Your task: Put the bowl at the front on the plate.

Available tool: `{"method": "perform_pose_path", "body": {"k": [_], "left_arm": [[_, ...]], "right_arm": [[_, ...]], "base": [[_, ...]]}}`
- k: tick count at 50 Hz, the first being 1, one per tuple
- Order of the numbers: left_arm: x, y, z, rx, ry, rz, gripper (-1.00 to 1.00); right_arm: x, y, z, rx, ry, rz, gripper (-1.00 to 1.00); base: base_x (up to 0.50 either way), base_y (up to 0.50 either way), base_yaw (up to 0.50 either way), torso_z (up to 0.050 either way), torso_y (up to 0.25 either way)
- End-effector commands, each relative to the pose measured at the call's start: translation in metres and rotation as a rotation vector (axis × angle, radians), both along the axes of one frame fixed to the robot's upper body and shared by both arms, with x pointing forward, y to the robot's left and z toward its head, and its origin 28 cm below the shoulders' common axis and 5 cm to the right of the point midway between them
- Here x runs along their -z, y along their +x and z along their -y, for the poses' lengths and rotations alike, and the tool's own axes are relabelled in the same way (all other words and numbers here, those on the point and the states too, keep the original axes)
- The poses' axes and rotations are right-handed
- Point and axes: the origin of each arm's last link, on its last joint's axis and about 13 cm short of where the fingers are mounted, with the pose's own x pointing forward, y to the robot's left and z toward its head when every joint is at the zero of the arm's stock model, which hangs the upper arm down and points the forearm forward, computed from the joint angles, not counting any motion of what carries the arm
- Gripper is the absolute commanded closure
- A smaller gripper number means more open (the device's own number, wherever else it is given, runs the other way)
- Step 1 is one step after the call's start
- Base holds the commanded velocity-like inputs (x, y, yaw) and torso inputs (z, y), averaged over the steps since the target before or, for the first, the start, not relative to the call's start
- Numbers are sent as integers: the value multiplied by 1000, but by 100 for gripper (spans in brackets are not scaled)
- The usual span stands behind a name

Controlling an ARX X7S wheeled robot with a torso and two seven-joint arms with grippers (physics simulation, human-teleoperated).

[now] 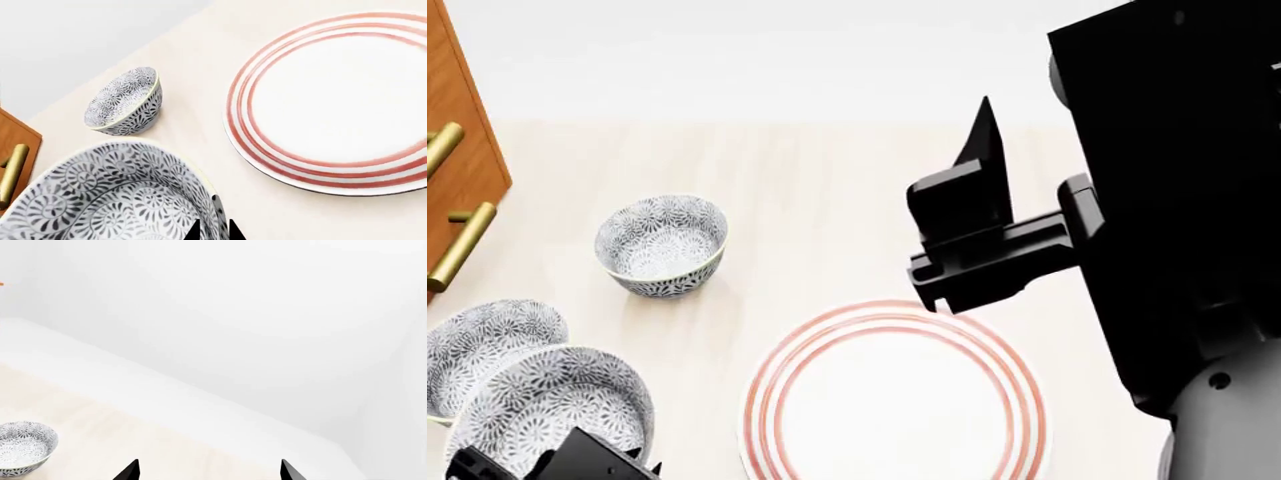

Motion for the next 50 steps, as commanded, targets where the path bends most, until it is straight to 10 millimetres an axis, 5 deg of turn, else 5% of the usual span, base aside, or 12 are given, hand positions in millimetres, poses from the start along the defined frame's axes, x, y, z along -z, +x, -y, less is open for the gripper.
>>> {"method": "perform_pose_path", "body": {"k": [1,14,50], "left_arm": [[-18,3,1,55,7,-5,100],[-46,9,6,113,-9,8,100],[-80,33,19,290,50,84,100]], "right_arm": [[2,-1,1,3,8,-1,-100],[4,-3,4,27,4,0,-100],[2,1,3,8,10,12,-100]], "base": [[0,0,0,0,0],[0,0,0,0,0],[0,0,0,0,0]]}}
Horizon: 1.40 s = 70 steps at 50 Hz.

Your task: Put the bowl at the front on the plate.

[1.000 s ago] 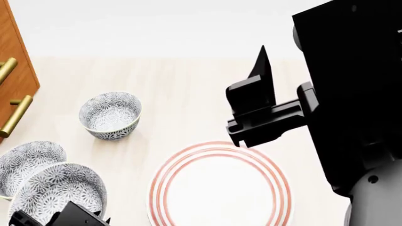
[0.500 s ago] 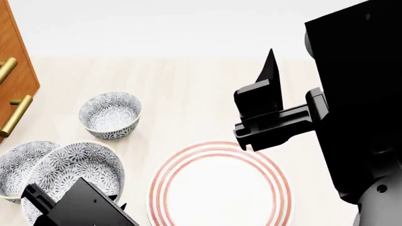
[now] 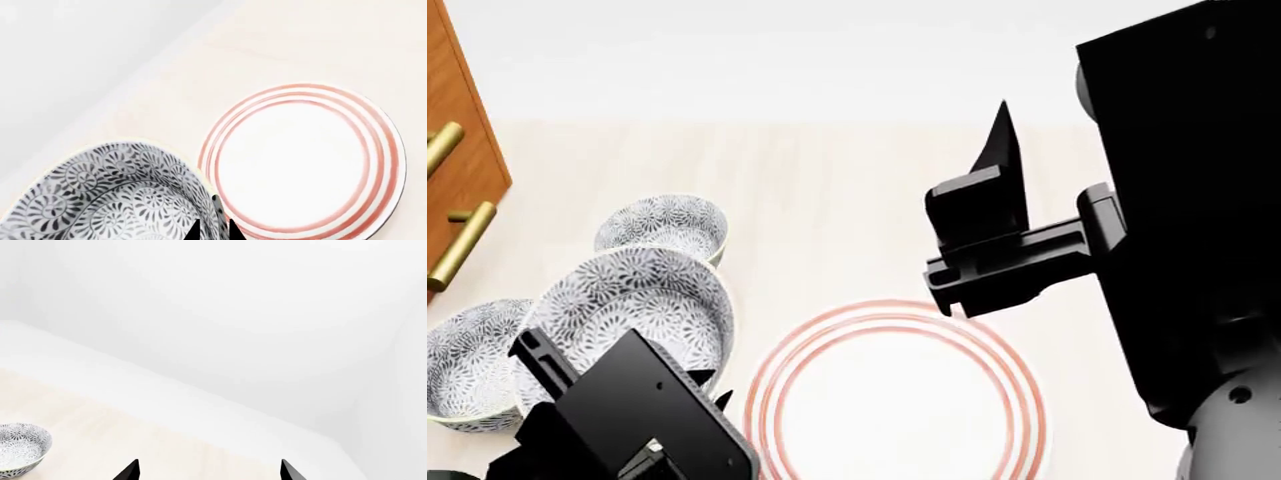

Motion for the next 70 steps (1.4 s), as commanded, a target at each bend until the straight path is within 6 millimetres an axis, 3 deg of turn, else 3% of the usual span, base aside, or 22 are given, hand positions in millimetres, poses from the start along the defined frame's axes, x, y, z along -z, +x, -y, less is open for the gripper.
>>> {"method": "perform_pose_path", "body": {"k": [1,41,70], "left_arm": [[-10,9,3,31,18,45,100],[-7,59,38,52,51,2,100],[1,94,49,46,59,-20,100]], "right_arm": [[-2,2,-1,-10,-5,6,-100],[-8,9,-3,-25,-17,13,-100],[-8,10,-4,-18,-16,11,-100]], "base": [[0,0,0,0,0],[0,0,0,0,1],[0,0,0,0,1]]}}
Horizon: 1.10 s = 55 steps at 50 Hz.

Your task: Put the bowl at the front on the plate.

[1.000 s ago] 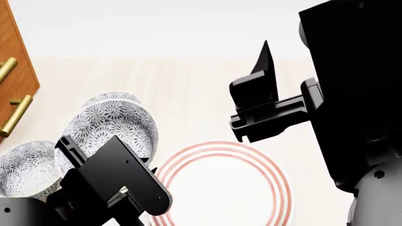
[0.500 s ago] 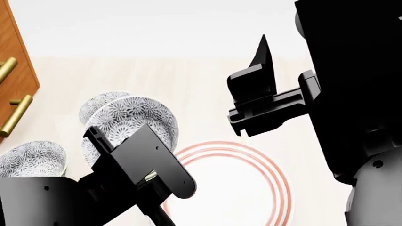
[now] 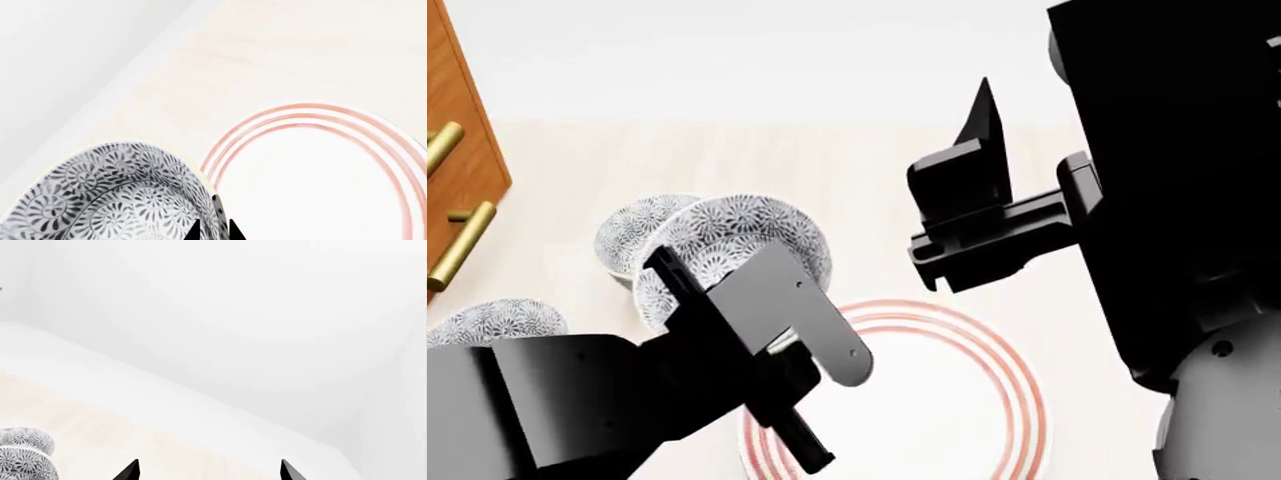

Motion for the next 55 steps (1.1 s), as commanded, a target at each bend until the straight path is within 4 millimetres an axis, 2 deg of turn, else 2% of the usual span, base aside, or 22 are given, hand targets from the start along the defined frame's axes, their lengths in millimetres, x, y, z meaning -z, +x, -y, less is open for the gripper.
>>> {"method": "perform_pose_path", "body": {"k": [1,24,45,55], "left_arm": [[1,15,5,-23,-1,17,100],[24,40,16,-64,2,7,100],[34,25,35,-5,33,18,100],[39,30,40,-11,28,17,100]], "right_arm": [[-1,1,0,4,0,3,-100],[-2,-1,1,0,1,8,-100],[2,-6,4,9,11,9,-100],[4,-7,3,11,11,6,-100]], "base": [[0,0,0,0,0],[0,0,0,0,0],[0,0,0,0,0],[0,0,0,0,0]]}}
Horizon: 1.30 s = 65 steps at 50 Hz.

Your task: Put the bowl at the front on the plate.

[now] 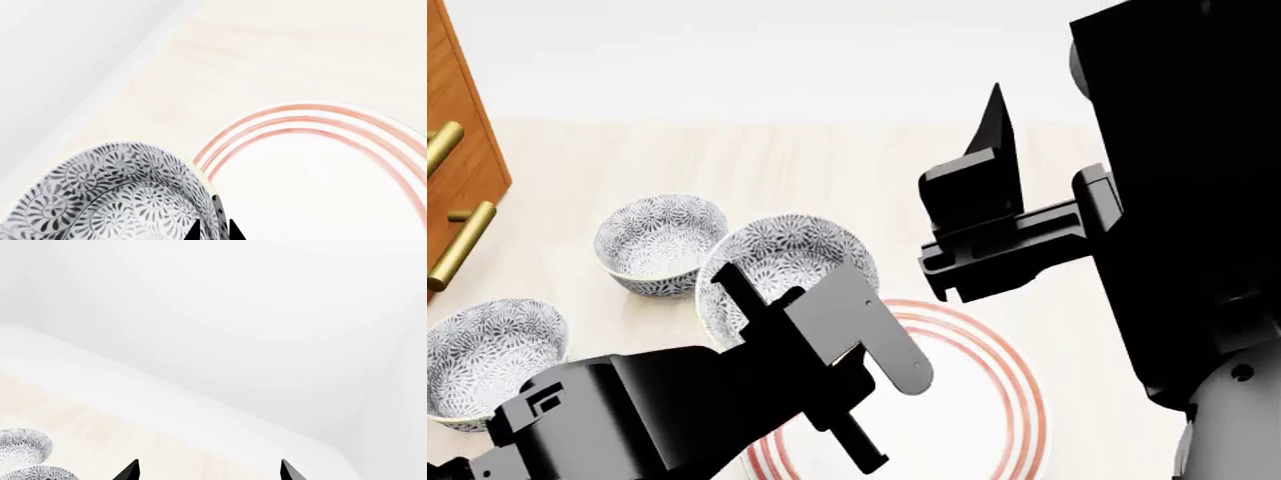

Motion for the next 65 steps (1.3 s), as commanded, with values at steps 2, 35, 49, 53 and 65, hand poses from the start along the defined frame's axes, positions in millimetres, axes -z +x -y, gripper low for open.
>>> {"method": "perform_pose_path", "body": {"k": [2,35,49,53,65], "left_arm": [[4,4,7,-8,1,28,100],[14,-4,33,74,9,58,100],[15,-17,49,122,-15,51,100],[16,-18,50,120,-16,51,100],[16,-21,53,128,-16,59,100]], "right_arm": [[2,-1,0,5,3,-2,-100],[-1,-2,0,3,0,1,-100],[-8,-5,-1,8,-14,2,-100],[-6,-6,0,8,-12,2,-100],[-5,-9,1,13,-11,3,-100]], "base": [[0,0,0,0,0],[0,0,0,0,1],[0,0,0,0,0],[0,0,0,0,3],[0,0,0,0,0]]}}
